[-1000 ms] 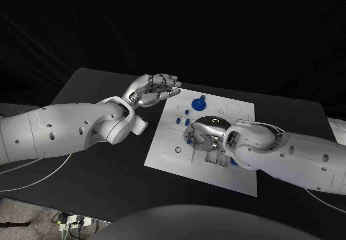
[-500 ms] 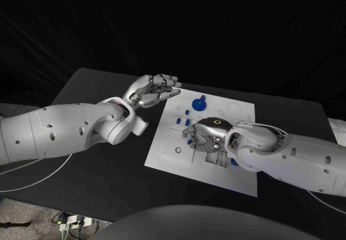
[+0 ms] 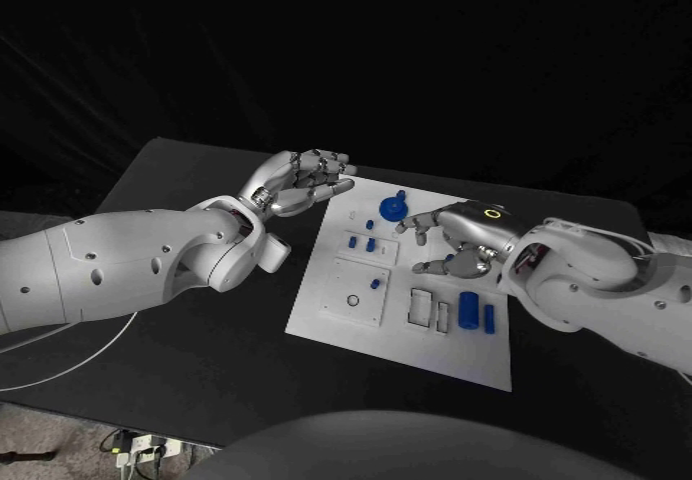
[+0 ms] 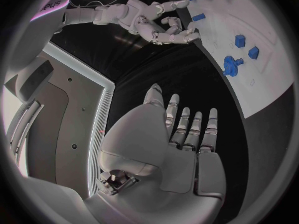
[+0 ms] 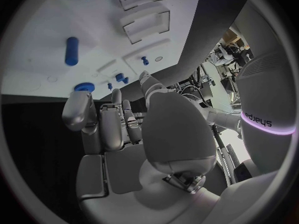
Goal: Assemble the parts on the task board
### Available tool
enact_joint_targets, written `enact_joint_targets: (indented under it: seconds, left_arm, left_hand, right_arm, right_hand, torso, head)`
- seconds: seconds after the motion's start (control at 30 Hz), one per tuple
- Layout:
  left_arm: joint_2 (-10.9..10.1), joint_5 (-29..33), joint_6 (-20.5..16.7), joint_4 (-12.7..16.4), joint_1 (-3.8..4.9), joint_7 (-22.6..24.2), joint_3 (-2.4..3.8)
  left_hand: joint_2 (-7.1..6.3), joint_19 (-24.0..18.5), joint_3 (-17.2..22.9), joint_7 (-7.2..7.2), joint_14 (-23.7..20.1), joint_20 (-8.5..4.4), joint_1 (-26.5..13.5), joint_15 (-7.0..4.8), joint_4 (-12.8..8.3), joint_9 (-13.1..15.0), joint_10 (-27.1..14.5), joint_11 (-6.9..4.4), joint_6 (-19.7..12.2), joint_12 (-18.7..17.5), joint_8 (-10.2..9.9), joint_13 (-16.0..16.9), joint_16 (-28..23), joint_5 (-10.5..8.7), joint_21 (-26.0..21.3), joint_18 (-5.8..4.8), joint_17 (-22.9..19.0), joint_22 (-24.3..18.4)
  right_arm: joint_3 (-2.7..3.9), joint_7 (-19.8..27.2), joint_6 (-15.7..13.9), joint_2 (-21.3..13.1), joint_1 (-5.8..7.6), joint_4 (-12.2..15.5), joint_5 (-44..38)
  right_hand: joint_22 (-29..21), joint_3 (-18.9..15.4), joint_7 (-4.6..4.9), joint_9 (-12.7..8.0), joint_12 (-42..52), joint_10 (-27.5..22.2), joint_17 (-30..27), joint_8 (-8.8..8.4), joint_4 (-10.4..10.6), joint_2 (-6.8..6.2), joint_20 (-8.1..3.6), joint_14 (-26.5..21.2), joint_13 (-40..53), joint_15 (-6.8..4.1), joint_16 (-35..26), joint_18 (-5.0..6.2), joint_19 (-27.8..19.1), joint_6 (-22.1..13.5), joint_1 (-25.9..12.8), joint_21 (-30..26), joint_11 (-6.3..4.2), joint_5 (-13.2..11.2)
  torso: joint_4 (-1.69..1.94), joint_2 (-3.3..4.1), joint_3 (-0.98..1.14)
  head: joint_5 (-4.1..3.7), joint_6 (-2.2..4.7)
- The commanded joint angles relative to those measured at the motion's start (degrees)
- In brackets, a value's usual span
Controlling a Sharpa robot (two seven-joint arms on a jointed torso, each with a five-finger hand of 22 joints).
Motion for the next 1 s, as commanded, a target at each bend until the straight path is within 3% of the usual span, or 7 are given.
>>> enact_joint_targets:
  seconds: [0.03,0.17,0.23,0.3,0.43,0.63,1.0]
  left_arm:
    - [0.2,-0.2,0.5,-0.1,-0.02,0.5,0.05]
    - [0.4,-0.2,0.5,-0.2,-0.1,0.5,0.05]
    - [0.5,-0.2,0.5,-0.3,-0.19,0.5,0.05]
    - [0.6,-0.2,0.5,-0.3,-0.3,0.5,0.05]
    - [0.8,-0.2,0.6,-0.4,-0.53,0.5,0.05]
    - [0.9,-0.2,0.6,-0.4,-0.69,0.5,0.05]
    - [0.6,-0.2,0.7,-0.2,-0.74,0.4,0.05]
  left_hand:
    - [0.08,0.4,-0.2,0.36,0.2,0.04,0.4,0.12,-0.1,0.0,0.2,0.24,0.0,0.3,0.2,0.0,0.1,0.39,0.3,-0.57,0.0,0.0]
    - [0.08,0.4,-0.2,0.36,0.2,0.04,0.4,0.12,-0.1,0.0,0.2,0.24,0.0,0.3,0.2,0.0,0.1,0.39,0.3,-0.57,0.0,0.0]
    - [0.08,0.4,-0.2,0.36,0.2,0.04,0.4,0.12,-0.1,0.0,0.2,0.24,0.0,0.3,0.2,0.0,0.1,0.39,0.3,-0.57,0.0,0.0]
    - [0.06,0.5,-0.3,0.36,0.1,0.04,0.4,0.11,0.0,0.0,0.1,0.23,0.0,0.2,0.2,0.0,0.1,0.4,0.4,-0.57,0.0,0.1]
    - [0.06,0.6,-0.3,0.35,0.1,0.04,0.5,0.1,-0.1,0.0,0.1,0.22,0.0,0.2,0.2,0.0,0.1,0.42,0.4,-0.56,0.0,0.4]
    - [0.07,0.7,-0.3,0.34,0.1,0.04,0.5,0.09,-0.1,0.0,0.1,0.21,0.0,0.2,0.2,0.0,0.1,0.45,0.4,-0.56,0.0,0.4]
    - [0.11,0.7,-0.3,0.31,0.2,0.04,0.6,0.09,0.0,0.0,0.1,0.2,0.0,0.2,0.2,0.0,0.2,0.54,0.4,-0.55,0.0,0.3]
  right_arm:
    - [-0.03,0.0,-3.1,-2.6,1.43,1.8,1.4]
    - [-0.05,-1.0,-1.9,-5.9,2.72,2.8,1.8]
    - [-0.07,-2.2,-0.2,-7.2,3.04,3.0,1.9]
    - [-0.08,-3.1,0.9,-8.0,3.16,2.8,2.0]
    - [-0.11,-3.6,0.8,-8.5,2.99,1.6,2.1]
    - [-0.13,-3.2,0.5,-7.3,1.35,-1.4,2.5]
    - [-0.13,-1.5,0.0,-4.1,-1.59,-5.4,2.3]
  right_hand:
    - [7.7,-0.7,0.29,-0.6,-0.3,-1.1,0.1,0.69,0.5,0.02,0.19,0.0,-0.5,0.1,0.3,0.67,0.5,1.6,0.8,0.1,0.17,0.5]
    - [7.5,-1.5,-0.64,-2.4,-3.7,-5.9,-0.9,0.16,1.3,-0.42,0.39,-0.9,-3.0,0.39,-0.4,0.82,-0.2,2.9,1.7,-1.2,0.93,7.7]
    - [6.4,-3.0,-1.49,-3.7,-7.4,-12.2,-3.4,-0.94,3.8,-2.76,1.09,-3.3,-5.2,1.33,-2.4,1.45,-2.9,2.0,2.1,-5.8,2.12,10.8]
    - [6.1,-4.1,-1.4,-4.3,-9.1,-15.4,-3.9,-1.19,5.9,-4.02,1.55,-4.2,-6.6,1.91,-2.7,1.73,-4.1,1.9,3.6,-7.6,2.73,13.0]
    - [6.9,-3.7,-0.58,-4.8,-8.9,-14.7,-1.3,-0.61,5.8,-2.85,1.92,-2.4,-8.0,2.09,-0.1,1.33,-2.3,3.8,4.3,-4.5,2.93,16.5]
    - [7.6,-2.5,1.14,-3.9,-6.1,-9.7,0.2,1.15,5.2,-1.14,1.86,-1.0,-8.7,1.91,1.7,0.9,-0.4,7.8,4.7,-1.4,2.62,18.9]
    - [7.9,-1.6,1.49,-1.6,-0.5,-4.0,0.4,2.71,3.9,-0.6,1.47,-0.4,-6.8,1.44,2.3,0.7,0.3,9.1,4.5,0.2,1.51,20.8]
  torso:
    - [-0.13,-0.04,0.0]
    - [-0.14,-0.01,0.01]
    - [-0.15,0.02,0.05]
    - [-0.09,-0.03,0.07]
    - [-0.07,-0.02,0.08]
    - [0.04,0.05,0.03]
    - [0.09,0.06,0.02]
  head:
    - [-0.94,0.01]
    - [-1.85,0.01]
    - [-2.21,0.01]
    - [-2.6,0.01]
    - [-3.12,0.01]
    - [-3.75,0.01]
    - [-3.31,0.01]
